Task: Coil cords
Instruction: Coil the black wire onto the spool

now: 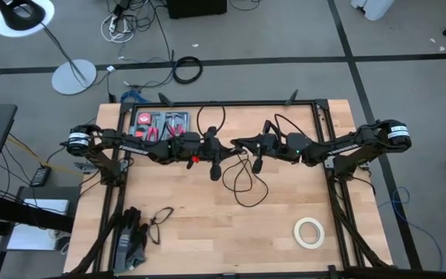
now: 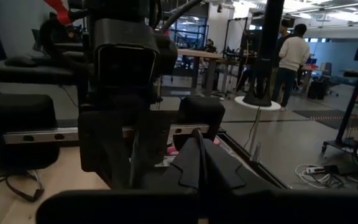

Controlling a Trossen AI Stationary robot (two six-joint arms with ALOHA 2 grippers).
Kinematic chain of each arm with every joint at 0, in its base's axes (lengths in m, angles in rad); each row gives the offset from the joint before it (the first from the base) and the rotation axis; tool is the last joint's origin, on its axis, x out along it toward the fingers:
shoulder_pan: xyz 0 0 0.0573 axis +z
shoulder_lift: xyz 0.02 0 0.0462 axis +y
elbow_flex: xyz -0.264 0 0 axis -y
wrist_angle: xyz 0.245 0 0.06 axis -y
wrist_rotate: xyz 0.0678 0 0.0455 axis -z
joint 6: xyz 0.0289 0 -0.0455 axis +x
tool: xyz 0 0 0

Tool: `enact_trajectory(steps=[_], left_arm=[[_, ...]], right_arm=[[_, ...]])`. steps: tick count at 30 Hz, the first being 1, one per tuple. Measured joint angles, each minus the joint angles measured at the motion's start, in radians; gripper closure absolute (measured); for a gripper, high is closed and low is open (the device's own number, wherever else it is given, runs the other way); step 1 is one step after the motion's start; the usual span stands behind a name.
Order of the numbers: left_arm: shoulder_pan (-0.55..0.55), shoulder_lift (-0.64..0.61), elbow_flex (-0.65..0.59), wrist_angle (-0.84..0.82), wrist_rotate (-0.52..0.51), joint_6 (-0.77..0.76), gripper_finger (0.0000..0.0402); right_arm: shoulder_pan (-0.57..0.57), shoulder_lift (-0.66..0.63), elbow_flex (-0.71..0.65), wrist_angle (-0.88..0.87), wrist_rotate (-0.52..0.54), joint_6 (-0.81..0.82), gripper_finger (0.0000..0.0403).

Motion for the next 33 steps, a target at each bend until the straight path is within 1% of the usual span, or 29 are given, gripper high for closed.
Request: enact_trajectory(steps=[6,12,18,21,23,25,28,30,31,33], left_arm=[[0.001,-0.006,0.003,-0.037,-0.02,0.001,0.04],[0.004,-0.083,0.003,-0.157,-0.058,0.04,0.0401],[0.009,-0.181,0.002,-0.292,-0.104,0.049,0.0401],[0.015,-0.231,0.017,-0.422,-0.104,0.044,0.0401],[0.018,-0.25,0.058,-0.534,-0.102,0.035,0.0401],[0.018,-0.257,0.104,-0.625,-0.101,0.036,0.0401],[0.016,-0.25,0.176,-0.749,-0.066,0.056,0.0401],[0.015,-0.245,0.224,-0.831,-0.043,0.079,0.0401],[0.014,-0.245,0.242,-0.879,-0.038,0.094,0.0401],[0.015,-0.245,0.271,-0.956,-0.033,0.107,0.0401]], right_arm=[[0.0,0.001,0.0,-0.007,0.006,0.048,0.0349],[0.0,-0.022,0.0,-0.005,0.004,0.061,0.0305],[0.002,-0.071,0.0,-0.031,-0.013,0.072,0.0289],[-0.005,-0.101,0.0,-0.089,-0.014,0.113,0.029],[-0.015,-0.117,0.008,-0.168,-0.023,0.148,0.0291],[-0.028,-0.127,0.049,-0.301,-0.052,0.184,0.0291],[-0.044,-0.127,0.147,-0.532,-0.107,0.22,0.0291],[-0.046,-0.121,0.215,-0.674,-0.12,0.222,0.0291],[-0.046,-0.121,0.247,-0.736,-0.12,0.222,0.0291],[-0.046,-0.121,0.306,-0.803,-0.122,0.231,0.0292]])
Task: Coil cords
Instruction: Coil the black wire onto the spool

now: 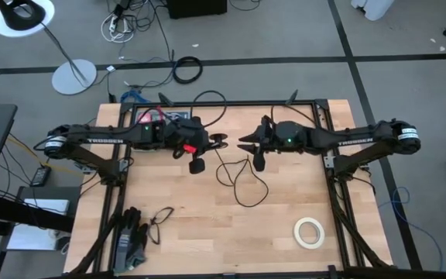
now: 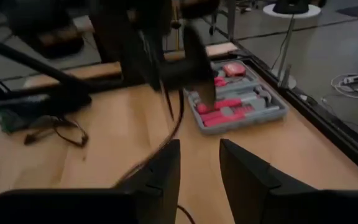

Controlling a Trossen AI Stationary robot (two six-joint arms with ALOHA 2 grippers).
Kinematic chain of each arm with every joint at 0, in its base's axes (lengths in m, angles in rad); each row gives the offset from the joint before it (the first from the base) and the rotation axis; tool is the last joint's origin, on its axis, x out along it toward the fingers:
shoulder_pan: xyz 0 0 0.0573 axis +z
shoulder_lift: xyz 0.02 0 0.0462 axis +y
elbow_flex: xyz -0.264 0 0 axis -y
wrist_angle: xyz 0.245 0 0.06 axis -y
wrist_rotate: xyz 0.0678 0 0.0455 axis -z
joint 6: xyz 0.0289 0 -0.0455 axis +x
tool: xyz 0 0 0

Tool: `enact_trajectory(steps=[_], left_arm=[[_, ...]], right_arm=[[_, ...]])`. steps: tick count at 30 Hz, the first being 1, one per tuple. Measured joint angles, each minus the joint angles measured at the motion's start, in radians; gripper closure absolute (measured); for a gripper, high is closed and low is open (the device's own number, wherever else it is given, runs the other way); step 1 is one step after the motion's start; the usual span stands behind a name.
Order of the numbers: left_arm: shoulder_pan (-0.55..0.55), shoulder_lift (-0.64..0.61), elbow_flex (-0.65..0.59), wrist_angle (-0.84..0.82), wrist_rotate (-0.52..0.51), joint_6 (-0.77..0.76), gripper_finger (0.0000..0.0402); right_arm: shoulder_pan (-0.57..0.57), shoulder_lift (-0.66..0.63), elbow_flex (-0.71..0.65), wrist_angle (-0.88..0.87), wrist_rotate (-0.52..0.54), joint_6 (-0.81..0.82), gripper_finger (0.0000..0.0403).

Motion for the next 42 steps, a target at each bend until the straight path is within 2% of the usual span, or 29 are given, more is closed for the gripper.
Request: enact_trajectory(steps=[4,9,15,23,42], left_arm=[[0.0,0.001,0.042,-0.13,0.031,0.002,0.0401],[0.0,0.001,0.051,-0.183,0.069,-0.007,0.0401],[-0.002,0.064,0.051,-0.169,0.129,-0.029,0.0401],[-0.043,0.134,0.051,-0.151,0.135,-0.01,0.0401],[-0.053,0.166,0.05,-0.017,0.133,-0.008,0.0401]], right_arm=[[-0.006,0.009,0.074,-0.065,-0.071,0.014,0.0295],[-0.029,0.03,0.096,-0.103,-0.154,0.059,0.03],[-0.032,0.105,0.097,-0.108,-0.176,0.063,0.0304],[-0.032,0.134,0.097,-0.07,-0.187,0.046,0.0305],[-0.012,0.227,0.095,0.067,-0.217,0.005,0.0306]])
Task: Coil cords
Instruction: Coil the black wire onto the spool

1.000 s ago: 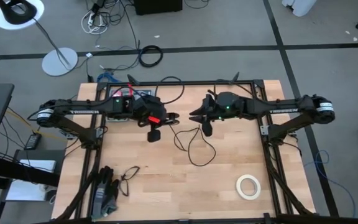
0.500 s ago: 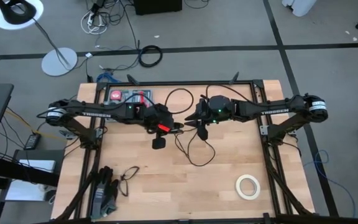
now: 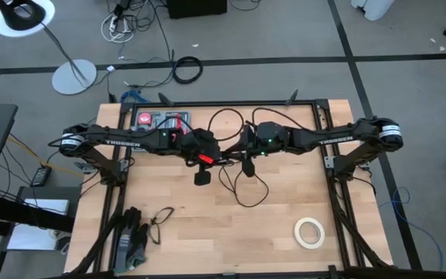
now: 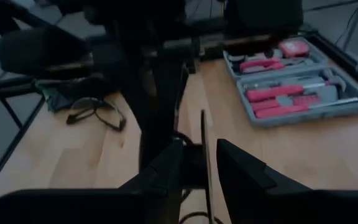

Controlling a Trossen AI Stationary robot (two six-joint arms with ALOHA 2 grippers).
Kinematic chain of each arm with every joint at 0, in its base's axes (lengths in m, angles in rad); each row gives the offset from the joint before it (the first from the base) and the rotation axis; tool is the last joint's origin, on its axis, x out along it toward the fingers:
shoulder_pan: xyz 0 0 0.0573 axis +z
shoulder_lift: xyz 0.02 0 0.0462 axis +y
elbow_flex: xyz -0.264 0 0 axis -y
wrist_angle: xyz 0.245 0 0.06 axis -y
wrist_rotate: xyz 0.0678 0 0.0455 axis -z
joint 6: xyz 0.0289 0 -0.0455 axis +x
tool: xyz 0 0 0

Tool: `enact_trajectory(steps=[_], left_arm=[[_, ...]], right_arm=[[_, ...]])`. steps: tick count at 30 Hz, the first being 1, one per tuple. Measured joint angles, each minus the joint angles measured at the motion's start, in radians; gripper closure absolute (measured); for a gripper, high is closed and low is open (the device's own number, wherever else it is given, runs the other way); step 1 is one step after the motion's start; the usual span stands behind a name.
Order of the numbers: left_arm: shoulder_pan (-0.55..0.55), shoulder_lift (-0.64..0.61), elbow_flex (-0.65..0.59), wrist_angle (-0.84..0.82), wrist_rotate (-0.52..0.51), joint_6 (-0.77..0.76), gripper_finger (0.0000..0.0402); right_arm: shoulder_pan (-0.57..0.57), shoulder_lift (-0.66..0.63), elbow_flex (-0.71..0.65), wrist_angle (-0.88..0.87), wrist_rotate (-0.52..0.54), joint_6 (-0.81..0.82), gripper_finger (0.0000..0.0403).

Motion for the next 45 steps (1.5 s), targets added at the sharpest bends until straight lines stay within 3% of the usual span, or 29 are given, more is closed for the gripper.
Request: enact_trajectory(steps=[9,14,22,30,34,39,45], left_arm=[[-0.014,0.0,0.003,-0.006,-0.047,0.026,0.0401],[-0.016,0.0,0.003,-0.007,-0.06,0.027,0.0398],[-0.015,-0.045,0.028,-0.078,-0.076,-0.004,0.036],[-0.027,-0.047,0.131,-0.229,-0.086,-0.049,0.0344],[-0.051,-0.046,0.137,-0.281,-0.096,-0.057,0.0344],[-0.089,-0.045,0.111,-0.268,-0.171,-0.056,0.0344],[-0.115,-0.045,0.03,-0.094,-0.213,-0.059,0.0344]], right_arm=[[0.001,0.051,0.002,0.058,0.0,-0.018,0.0316],[0.003,0.054,0.003,0.06,0.006,-0.045,0.0391],[0.006,0.048,-0.002,-0.006,0.024,-0.043,0.04],[0.012,0.033,-0.002,0.065,0.06,-0.054,0.0401],[0.037,0.022,-0.063,0.16,0.15,-0.085,0.0401],[0.055,0.02,-0.189,0.425,0.16,-0.084,0.0402],[0.055,0.021,-0.361,0.753,0.189,-0.046,0.0402]])
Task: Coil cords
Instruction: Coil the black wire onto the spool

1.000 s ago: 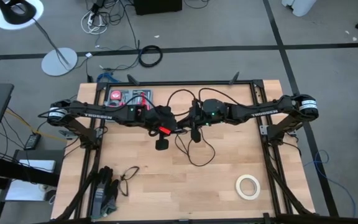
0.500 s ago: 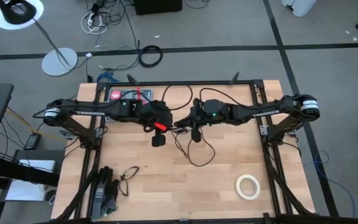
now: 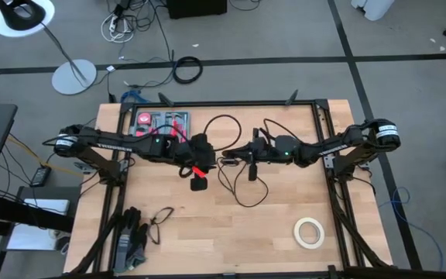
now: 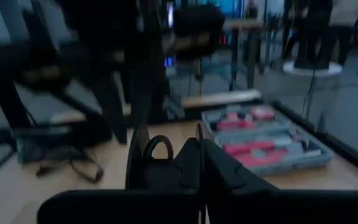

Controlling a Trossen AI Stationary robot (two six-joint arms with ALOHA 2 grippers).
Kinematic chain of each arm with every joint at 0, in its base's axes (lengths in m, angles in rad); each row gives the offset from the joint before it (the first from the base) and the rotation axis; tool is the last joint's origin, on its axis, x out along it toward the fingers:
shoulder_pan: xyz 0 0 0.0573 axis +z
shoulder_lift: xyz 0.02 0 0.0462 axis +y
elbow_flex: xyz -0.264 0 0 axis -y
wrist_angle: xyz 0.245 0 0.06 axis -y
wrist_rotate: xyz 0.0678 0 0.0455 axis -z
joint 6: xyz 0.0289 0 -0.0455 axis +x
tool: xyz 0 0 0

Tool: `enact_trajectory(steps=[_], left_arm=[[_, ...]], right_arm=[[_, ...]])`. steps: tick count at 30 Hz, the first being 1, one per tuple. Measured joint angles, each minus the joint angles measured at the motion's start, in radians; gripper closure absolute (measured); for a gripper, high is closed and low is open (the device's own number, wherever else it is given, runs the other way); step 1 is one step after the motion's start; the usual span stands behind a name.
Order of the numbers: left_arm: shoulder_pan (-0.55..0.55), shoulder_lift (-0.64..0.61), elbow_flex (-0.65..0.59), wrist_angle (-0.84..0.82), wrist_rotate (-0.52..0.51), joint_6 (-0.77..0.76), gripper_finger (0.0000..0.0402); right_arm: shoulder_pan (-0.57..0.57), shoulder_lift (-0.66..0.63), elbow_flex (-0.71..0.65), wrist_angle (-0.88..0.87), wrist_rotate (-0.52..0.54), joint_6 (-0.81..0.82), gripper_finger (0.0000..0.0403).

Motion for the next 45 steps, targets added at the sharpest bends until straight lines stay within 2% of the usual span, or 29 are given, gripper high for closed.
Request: enact_trajectory(steps=[4,9,19,25,33,38,45], left_arm=[[-0.001,0.0,-0.103,0.205,-0.001,-0.025,0.0344],[-0.001,0.01,-0.16,0.374,-0.002,-0.02,0.0344],[-0.001,0.021,-0.16,0.355,-0.005,-0.022,0.0344],[-0.001,0.021,-0.16,0.364,-0.041,-0.021,0.0344],[-0.001,0.021,-0.16,0.454,-0.041,-0.018,0.0343],[-0.001,0.021,-0.16,0.492,0.002,-0.023,0.0337],[-0.001,0.021,-0.16,0.51,-0.053,-0.024,0.0335]], right_arm=[[0.013,0.0,-0.076,0.135,0.036,0.003,0.0403],[0.033,0.004,-0.083,0.151,0.046,-0.004,0.0403],[0.05,0.004,-0.066,0.221,0.068,-0.037,0.0403],[0.06,0.004,-0.065,0.235,0.071,-0.036,0.0403],[0.071,0.004,-0.065,0.234,0.102,-0.063,0.0403],[0.071,0.004,-0.065,0.233,0.104,-0.086,0.0403],[0.071,0.004,-0.065,0.219,0.111,-0.088,0.0403]])
